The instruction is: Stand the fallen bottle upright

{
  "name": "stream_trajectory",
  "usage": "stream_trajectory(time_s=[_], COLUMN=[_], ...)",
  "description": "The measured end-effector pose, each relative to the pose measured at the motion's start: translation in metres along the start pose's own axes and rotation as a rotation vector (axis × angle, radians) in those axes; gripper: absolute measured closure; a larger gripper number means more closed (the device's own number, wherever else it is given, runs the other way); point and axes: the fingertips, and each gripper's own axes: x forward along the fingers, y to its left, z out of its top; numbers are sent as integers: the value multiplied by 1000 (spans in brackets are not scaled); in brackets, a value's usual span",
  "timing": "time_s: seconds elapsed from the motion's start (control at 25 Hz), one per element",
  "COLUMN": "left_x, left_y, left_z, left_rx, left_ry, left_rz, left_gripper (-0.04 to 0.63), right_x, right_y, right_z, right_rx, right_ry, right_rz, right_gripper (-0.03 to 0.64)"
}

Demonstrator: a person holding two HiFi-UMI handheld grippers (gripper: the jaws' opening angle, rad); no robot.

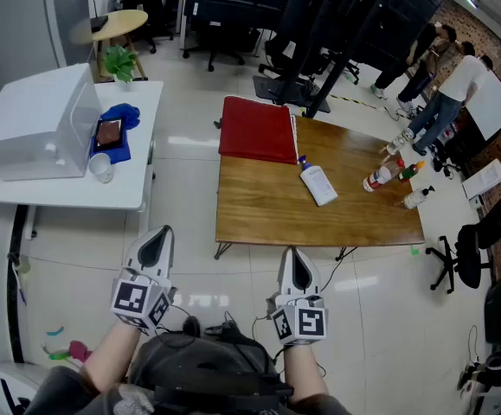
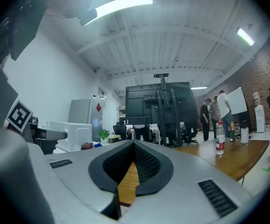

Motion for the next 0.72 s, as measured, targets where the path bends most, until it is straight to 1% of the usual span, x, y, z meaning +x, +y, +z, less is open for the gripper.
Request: stream_trajectory(time_s=[0.12, 0.4, 0.6, 0.72], left_x=[7, 29, 61, 96], left_y=[8, 13, 11, 4], left_z=[-3, -9, -13, -14], left_rx=[7, 14, 18, 33], left_ry=[4, 10, 15, 22], left_rz=[-13, -23, -9, -3], left_gripper=[586, 586, 586, 586], right_x=[4, 18, 46, 72], right_y=[0, -15, -42, -67], right_z=[-5, -13, -18, -22], right_rx=[23, 19, 19, 0], right_ry=[1, 18, -1, -4], right_rz=[-22, -42, -34, -15], right_gripper=[618, 618, 617, 618])
